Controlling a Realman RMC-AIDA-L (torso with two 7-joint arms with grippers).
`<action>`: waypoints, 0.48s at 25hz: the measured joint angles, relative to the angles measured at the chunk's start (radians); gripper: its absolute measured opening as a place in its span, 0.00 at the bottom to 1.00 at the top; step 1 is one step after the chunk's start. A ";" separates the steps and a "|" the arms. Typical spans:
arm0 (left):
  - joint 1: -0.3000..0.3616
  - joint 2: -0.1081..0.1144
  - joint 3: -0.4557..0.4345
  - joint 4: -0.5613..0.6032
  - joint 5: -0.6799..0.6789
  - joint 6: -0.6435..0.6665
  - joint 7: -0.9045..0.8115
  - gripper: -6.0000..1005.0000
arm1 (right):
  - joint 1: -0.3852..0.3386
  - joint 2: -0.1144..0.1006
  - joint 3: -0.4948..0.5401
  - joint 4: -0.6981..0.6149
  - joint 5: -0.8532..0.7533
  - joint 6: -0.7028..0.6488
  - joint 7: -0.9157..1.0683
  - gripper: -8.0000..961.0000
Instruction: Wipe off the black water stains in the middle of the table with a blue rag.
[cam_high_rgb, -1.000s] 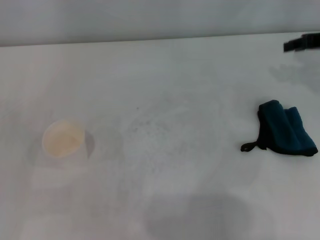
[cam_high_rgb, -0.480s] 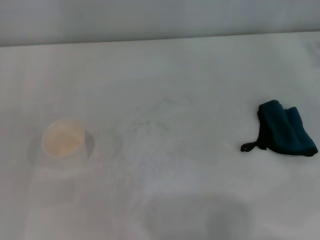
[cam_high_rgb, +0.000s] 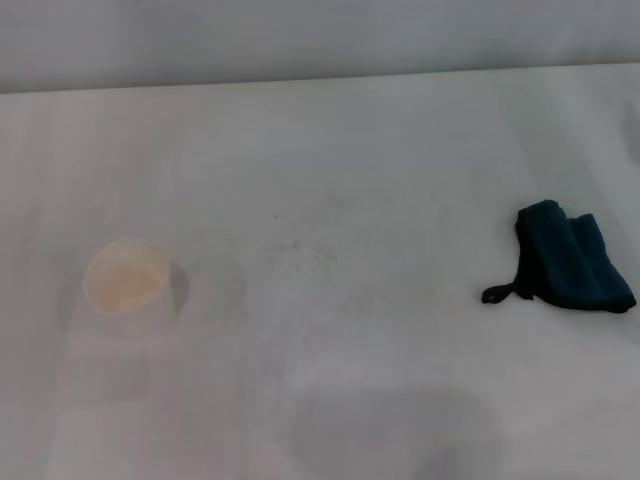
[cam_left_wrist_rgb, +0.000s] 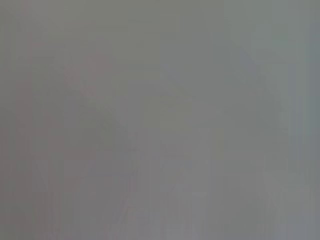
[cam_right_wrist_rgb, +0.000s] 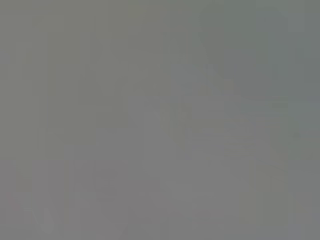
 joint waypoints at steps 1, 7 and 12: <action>0.001 0.000 0.000 0.000 0.000 0.000 0.001 0.88 | 0.000 -0.002 0.000 0.036 0.032 0.009 -0.065 0.36; 0.011 -0.001 -0.004 -0.001 -0.001 0.000 0.004 0.88 | 0.001 0.002 0.001 0.126 0.115 0.023 -0.277 0.36; 0.017 -0.004 -0.020 0.009 -0.001 -0.014 0.030 0.87 | 0.000 0.004 0.001 0.176 0.159 0.025 -0.373 0.38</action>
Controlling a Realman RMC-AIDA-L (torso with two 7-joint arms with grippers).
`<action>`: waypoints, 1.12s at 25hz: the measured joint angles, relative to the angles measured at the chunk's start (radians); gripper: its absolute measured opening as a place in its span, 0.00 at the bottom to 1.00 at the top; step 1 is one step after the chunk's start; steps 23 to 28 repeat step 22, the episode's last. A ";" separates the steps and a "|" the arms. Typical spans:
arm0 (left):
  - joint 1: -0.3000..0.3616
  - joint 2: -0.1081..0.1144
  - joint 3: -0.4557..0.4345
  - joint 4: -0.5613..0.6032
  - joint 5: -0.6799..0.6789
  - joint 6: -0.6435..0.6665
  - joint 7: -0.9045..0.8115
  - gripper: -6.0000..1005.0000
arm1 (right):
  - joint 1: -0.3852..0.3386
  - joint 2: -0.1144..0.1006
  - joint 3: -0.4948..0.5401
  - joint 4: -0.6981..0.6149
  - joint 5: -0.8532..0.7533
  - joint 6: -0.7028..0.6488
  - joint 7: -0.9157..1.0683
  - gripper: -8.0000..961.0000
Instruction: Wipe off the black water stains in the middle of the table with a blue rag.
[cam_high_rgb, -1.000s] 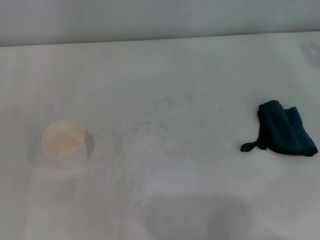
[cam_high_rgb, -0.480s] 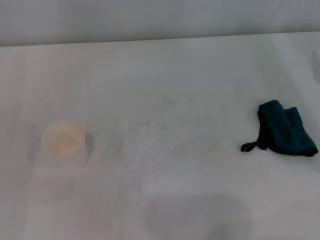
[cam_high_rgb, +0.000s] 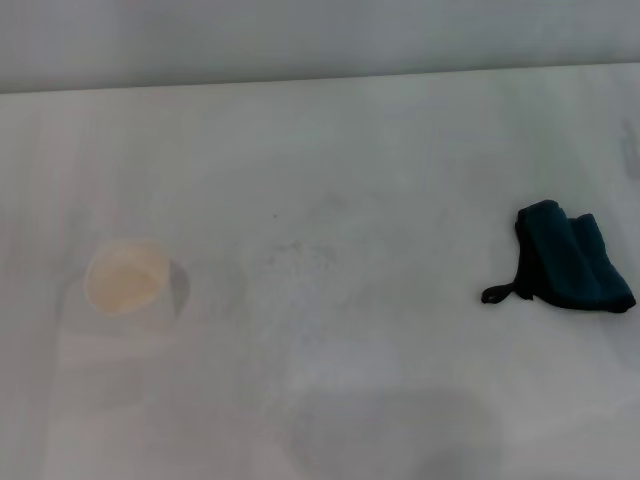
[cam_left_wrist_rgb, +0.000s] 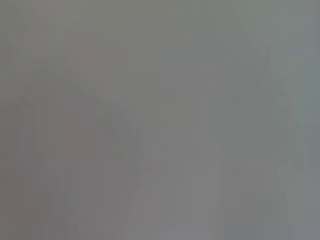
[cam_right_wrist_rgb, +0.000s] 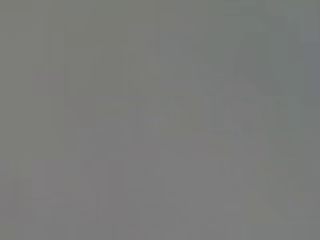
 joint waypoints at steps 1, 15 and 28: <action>0.001 0.000 -0.001 0.001 0.000 -0.001 0.007 0.87 | -0.001 0.000 0.000 0.009 0.014 -0.002 -0.014 0.39; 0.026 -0.003 -0.030 0.092 -0.074 0.006 0.141 0.88 | -0.009 0.000 0.012 0.041 0.062 -0.009 -0.127 0.82; 0.027 0.000 -0.021 0.088 -0.066 0.007 0.115 0.88 | -0.009 0.001 0.037 0.060 0.063 -0.017 -0.152 0.83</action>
